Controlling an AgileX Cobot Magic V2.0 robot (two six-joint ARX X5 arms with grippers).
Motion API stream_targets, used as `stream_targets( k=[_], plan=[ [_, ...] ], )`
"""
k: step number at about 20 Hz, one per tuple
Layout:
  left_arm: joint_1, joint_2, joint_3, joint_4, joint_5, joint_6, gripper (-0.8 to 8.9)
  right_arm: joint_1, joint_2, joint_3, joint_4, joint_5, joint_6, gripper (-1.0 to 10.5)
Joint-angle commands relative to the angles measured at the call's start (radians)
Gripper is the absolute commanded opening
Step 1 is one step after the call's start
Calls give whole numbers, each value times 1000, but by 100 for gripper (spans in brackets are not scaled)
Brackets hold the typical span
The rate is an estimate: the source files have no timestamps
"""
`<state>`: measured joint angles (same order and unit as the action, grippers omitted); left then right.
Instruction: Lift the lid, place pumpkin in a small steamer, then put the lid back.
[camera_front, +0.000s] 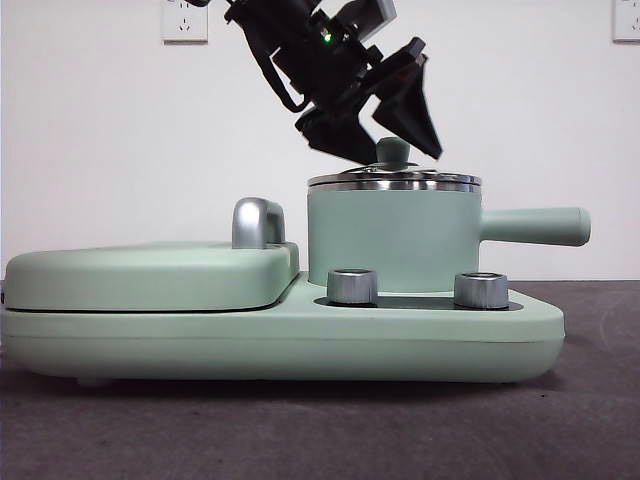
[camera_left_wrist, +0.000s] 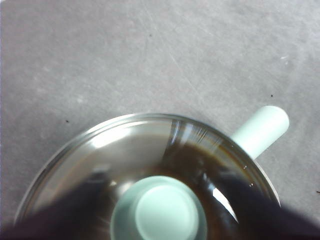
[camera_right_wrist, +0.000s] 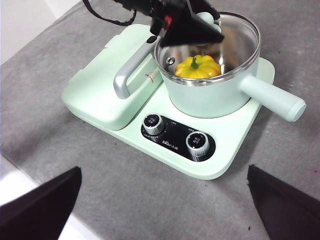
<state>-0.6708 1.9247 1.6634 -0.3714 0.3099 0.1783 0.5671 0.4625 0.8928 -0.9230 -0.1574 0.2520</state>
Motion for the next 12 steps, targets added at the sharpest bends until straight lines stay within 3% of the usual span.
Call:
stream_targets(
  k=[1, 5, 12],
  plan=[
    [-3, 14, 19, -2, 2, -38, 516, 6, 4, 9, 11, 0, 11, 545],
    [16, -72, 19, -37, 2, -42, 515, 6, 4, 9, 10, 0, 10, 545],
    [25, -343, 19, -363, 9, -95, 497, 6, 4, 9, 10, 0, 10, 546]
  ],
)
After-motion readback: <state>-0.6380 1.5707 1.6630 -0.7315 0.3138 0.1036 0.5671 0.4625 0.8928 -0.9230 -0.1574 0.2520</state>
